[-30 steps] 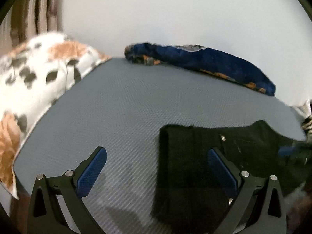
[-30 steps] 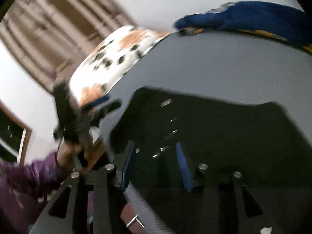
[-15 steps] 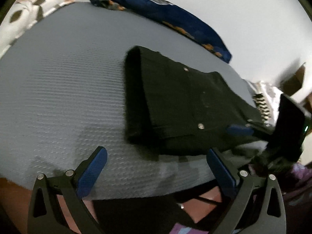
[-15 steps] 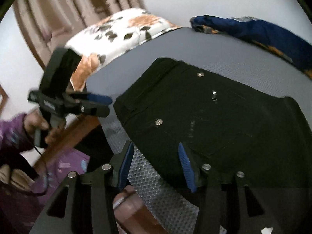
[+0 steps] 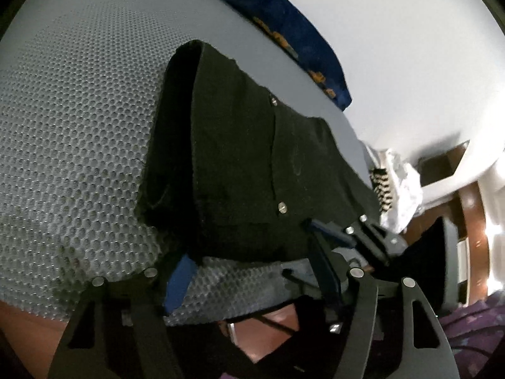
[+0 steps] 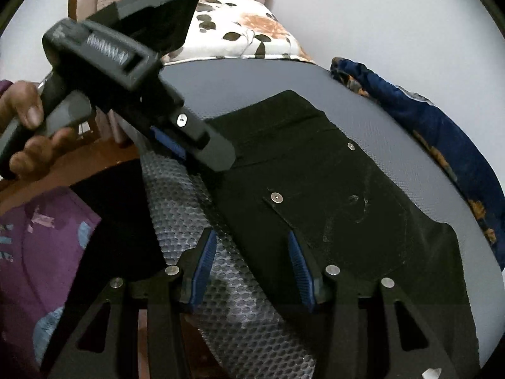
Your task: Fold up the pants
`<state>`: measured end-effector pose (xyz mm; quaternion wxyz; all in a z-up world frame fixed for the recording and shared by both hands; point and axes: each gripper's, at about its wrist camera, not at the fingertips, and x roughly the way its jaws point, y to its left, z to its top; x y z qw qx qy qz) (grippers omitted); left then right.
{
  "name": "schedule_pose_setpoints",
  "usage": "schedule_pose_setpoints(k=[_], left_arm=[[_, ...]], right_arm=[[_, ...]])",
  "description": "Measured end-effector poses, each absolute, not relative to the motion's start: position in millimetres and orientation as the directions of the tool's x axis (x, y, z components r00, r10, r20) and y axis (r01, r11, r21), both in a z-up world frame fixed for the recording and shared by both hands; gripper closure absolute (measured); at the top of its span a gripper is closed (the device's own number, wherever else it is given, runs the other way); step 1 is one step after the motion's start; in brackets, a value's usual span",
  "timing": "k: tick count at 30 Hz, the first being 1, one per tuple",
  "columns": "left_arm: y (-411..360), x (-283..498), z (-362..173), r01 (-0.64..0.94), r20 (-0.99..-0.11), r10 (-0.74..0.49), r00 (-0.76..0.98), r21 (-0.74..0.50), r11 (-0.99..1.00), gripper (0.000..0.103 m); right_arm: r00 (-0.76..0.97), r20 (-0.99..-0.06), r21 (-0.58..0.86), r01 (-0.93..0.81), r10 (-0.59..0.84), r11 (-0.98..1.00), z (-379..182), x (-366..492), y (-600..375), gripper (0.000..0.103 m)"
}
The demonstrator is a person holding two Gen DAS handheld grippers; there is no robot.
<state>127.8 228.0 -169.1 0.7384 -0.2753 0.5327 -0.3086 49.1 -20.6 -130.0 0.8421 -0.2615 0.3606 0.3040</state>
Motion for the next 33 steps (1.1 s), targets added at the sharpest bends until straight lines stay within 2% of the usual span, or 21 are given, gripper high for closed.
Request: schedule_pose_setpoints(k=[1,2,5,8,19,23,26,30,33], left_arm=[[226,128,-168,0.165,-0.621,-0.745,0.246,-0.730,0.663,0.058],[228,128,-166,0.170,-0.641,-0.724,0.255,-0.707,0.687,0.068],[226,130,-161,0.179,-0.648,-0.705,0.287,-0.687,0.704,0.077],[224,125,-145,0.207,-0.658,-0.677,0.328,-0.649,0.732,0.078],[195,127,-117,0.232,-0.740,-0.583,0.336,-0.535,0.813,0.081],[194,140,-136,0.190,-0.750,-0.585,0.309,-0.554,0.811,0.081],[193,142,-121,0.224,-0.738,-0.571,0.360,-0.526,0.821,0.081],[178,140,-84,0.339,-0.703,-0.530,0.474,-0.410,0.847,0.081],[176,149,-95,0.353,-0.714,-0.515,0.474,-0.381,0.854,0.081]], right_arm=[[0.552,-0.769,-0.214,-0.697,0.322,0.685,-131,51,-22,0.064],[0.551,-0.769,-0.207,-0.693,0.322,0.691,-131,52,-23,0.074],[0.537,-0.769,-0.152,-0.680,0.346,0.717,-129,60,-27,0.087],[0.540,-0.758,-0.122,-0.670,0.367,0.732,-123,61,-29,0.092],[0.454,-0.735,0.106,-0.657,0.504,0.746,-113,70,-48,0.090],[0.458,-0.742,0.094,-0.652,0.489,0.753,-119,73,-43,0.093],[0.477,-0.729,0.088,-0.647,0.492,0.758,-116,71,-43,0.095],[0.519,-0.667,0.122,-0.632,0.534,0.766,-98,72,-50,0.096],[0.525,-0.675,0.083,-0.645,0.519,0.760,-104,75,-43,0.097]])
